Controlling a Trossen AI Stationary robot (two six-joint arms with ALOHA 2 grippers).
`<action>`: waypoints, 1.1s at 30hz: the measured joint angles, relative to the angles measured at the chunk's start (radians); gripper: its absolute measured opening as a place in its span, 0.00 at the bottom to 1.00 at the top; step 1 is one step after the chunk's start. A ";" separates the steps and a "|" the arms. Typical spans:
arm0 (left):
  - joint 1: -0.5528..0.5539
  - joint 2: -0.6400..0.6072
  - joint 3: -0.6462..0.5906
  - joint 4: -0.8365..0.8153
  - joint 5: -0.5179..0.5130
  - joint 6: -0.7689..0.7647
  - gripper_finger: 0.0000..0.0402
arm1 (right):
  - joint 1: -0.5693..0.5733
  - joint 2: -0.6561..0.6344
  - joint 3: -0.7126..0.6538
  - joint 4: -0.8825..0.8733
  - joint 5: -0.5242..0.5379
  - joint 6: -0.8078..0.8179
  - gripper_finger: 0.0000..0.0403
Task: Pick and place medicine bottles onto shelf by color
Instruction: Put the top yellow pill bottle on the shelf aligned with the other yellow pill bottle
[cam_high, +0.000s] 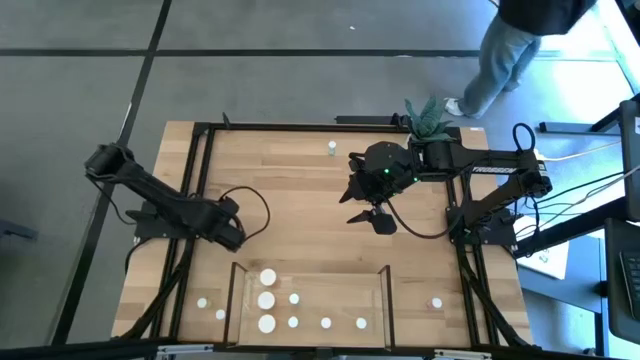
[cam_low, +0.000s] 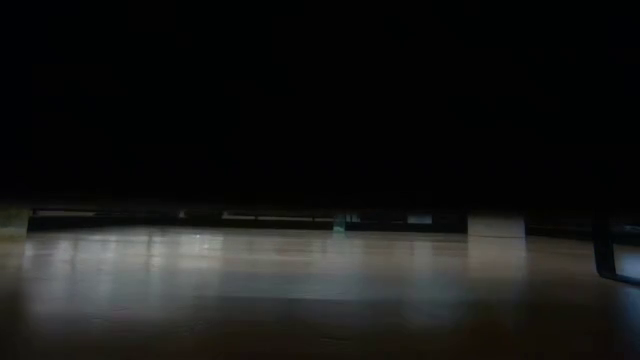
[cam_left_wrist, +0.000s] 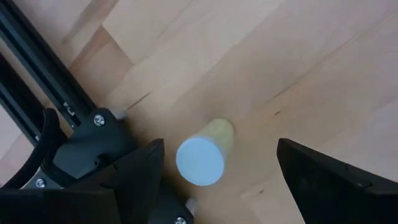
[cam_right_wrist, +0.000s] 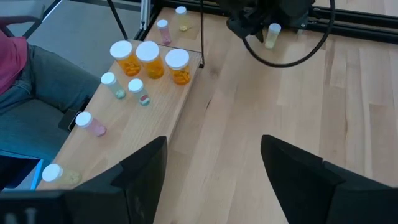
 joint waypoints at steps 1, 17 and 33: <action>0.000 0.010 0.000 0.000 0.000 0.000 0.76 | 0.000 0.000 0.000 0.000 0.000 -0.002 0.65; 0.000 0.047 0.000 0.001 0.022 0.006 0.66 | 0.000 0.000 0.000 0.000 0.000 -0.002 0.65; 0.000 0.047 0.000 0.001 0.021 0.004 0.45 | 0.000 0.000 0.000 0.000 -0.001 -0.002 0.65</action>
